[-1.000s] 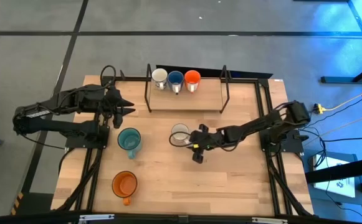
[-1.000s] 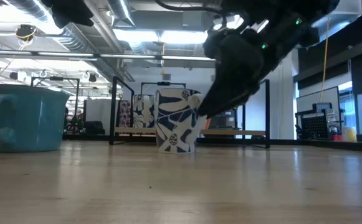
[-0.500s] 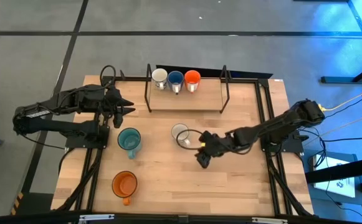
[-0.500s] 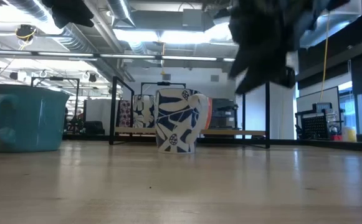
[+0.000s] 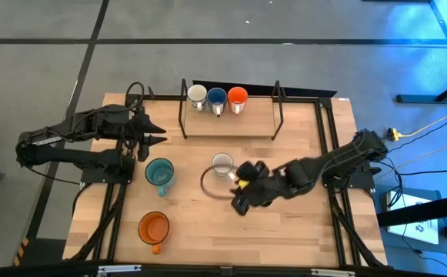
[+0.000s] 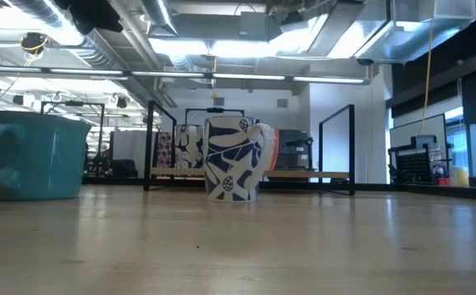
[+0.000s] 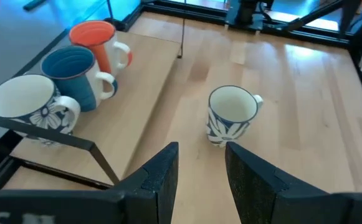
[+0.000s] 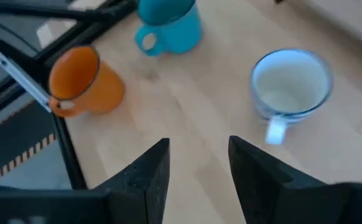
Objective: Place coffee mugs
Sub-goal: Put the white blue patterned mug on the shelf
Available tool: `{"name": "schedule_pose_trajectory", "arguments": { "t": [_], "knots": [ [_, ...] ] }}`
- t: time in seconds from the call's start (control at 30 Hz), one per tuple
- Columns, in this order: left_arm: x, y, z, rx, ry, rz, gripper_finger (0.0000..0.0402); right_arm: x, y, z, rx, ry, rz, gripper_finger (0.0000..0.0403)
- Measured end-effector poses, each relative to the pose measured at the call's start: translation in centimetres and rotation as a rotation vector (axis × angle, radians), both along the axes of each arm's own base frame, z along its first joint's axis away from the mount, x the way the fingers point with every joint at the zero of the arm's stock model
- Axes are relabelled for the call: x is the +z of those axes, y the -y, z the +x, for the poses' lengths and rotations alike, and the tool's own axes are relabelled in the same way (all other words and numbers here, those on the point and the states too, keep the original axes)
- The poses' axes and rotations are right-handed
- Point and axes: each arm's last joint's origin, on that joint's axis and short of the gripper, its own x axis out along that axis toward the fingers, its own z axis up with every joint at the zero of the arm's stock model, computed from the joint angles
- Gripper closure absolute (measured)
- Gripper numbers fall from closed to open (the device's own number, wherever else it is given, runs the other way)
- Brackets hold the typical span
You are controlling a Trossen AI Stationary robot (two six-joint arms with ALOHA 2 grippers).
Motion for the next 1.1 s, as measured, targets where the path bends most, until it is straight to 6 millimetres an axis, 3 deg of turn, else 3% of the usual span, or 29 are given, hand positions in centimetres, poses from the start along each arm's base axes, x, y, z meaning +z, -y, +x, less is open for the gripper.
{"name": "schedule_pose_trajectory", "arguments": {
  "t": [0.2,0.4,0.7,0.8,0.97,1.1],
  "knots": [
    [0.0,0.0,0.0,-0.004,-0.002,-0.005,0.0276,-2.7,-3.6,2.0,-0.044,-0.004,-0.102,0.0254],
    [-0.1,0.0,0.0,-0.003,-0.004,-0.009,0.0276,-6.9,-4.6,0.6,-0.243,0.021,-0.31,0.0253],
    [-0.1,0.1,0.0,-0.016,0.001,-0.046,0.0276,-13.7,-2.8,-0.8,-0.288,-0.043,-0.382,0.0183],
    [-0.1,0.1,0.0,-0.021,0.001,-0.049,0.0276,-15.7,-2.1,-0.9,-0.331,0.027,-0.386,0.0162],
    [-0.1,0.1,0.1,-0.019,-0.004,-0.049,0.0276,-19.2,-0.5,-1.1,-0.341,0.151,-0.352,0.0163],
    [-0.2,0.1,0.1,-0.019,-0.006,-0.049,0.0276,-19.9,0.7,-0.7,-0.329,0.236,-0.355,0.0178]
  ]
}}
